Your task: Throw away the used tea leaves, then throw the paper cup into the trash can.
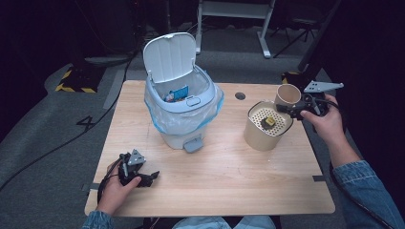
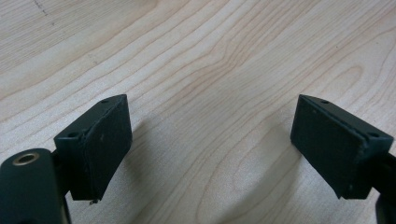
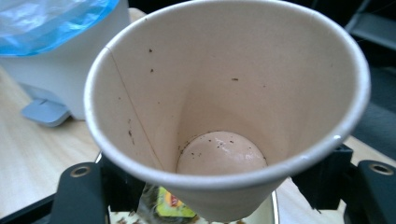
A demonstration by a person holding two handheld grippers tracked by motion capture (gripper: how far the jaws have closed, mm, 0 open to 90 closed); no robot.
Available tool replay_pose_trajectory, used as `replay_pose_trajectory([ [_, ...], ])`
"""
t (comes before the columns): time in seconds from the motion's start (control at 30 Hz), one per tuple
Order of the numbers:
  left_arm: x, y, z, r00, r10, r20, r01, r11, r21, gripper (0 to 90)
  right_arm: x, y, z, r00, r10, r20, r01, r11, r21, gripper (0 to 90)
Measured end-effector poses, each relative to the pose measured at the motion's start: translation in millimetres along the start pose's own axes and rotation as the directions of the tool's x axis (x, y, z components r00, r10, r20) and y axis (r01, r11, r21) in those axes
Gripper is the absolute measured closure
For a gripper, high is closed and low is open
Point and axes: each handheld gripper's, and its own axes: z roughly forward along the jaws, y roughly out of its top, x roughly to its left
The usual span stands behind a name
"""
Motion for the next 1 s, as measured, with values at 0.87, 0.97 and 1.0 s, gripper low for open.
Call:
replay_pose_trajectory([
  [0.87,1.0,-0.2,-0.5,0.9999,0.012,0.002,-0.012,0.9999,-0.001,13.0,21.8,49.6,6.4,0.9814,-0.018,-0.191,0.011,0.999,-0.036,28.9],
  [0.97,1.0,-0.1,-0.6,0.9999,0.013,0.002,-0.013,0.9999,0.001,13.1,30.1,62.6,10.1,0.9792,-0.044,-0.198,0.037,0.999,-0.040,28.9],
  [1.0,1.0,-0.1,-0.6,0.9999,0.013,0.002,-0.013,0.9999,0.001,13.0,32.6,66.6,11.8,0.9780,-0.052,-0.202,0.044,0.998,-0.044,28.9],
])
